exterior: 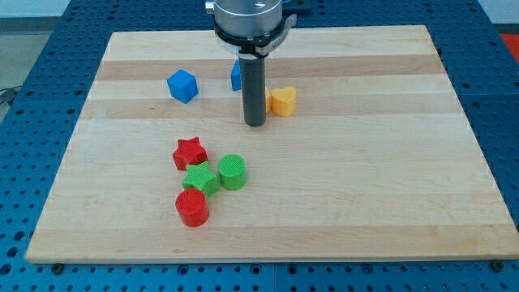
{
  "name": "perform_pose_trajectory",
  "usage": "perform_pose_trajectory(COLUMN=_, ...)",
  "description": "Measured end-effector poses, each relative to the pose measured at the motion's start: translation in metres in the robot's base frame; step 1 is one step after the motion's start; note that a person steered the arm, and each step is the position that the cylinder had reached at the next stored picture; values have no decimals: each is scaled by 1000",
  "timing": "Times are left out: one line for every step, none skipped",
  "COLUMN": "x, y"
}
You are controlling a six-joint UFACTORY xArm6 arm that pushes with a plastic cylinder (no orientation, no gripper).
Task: Separate green blocks from red blocks
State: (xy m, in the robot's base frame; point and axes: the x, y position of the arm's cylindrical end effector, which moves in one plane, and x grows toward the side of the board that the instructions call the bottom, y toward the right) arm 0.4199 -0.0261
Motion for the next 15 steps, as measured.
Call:
perform_pose_trajectory(x=19, y=-20)
perform_pose_trajectory(x=13, y=-31)
perform_pose_trajectory(x=3, y=-43)
perform_pose_trajectory(x=6, y=-67)
perform_pose_trajectory(x=30, y=-91)
perform_pose_trajectory(x=51, y=-105)
perform_pose_trajectory(x=61, y=-125)
perform_pose_trajectory(x=65, y=-141)
perform_pose_trajectory(x=69, y=-157)
perform_pose_trajectory(x=108, y=-158)
perform_pose_trajectory(x=132, y=-140)
perform_pose_trajectory(x=134, y=-127)
perform_pose_trajectory(x=134, y=-110)
perform_pose_trajectory(x=134, y=-91)
perform_pose_trajectory(x=132, y=-63)
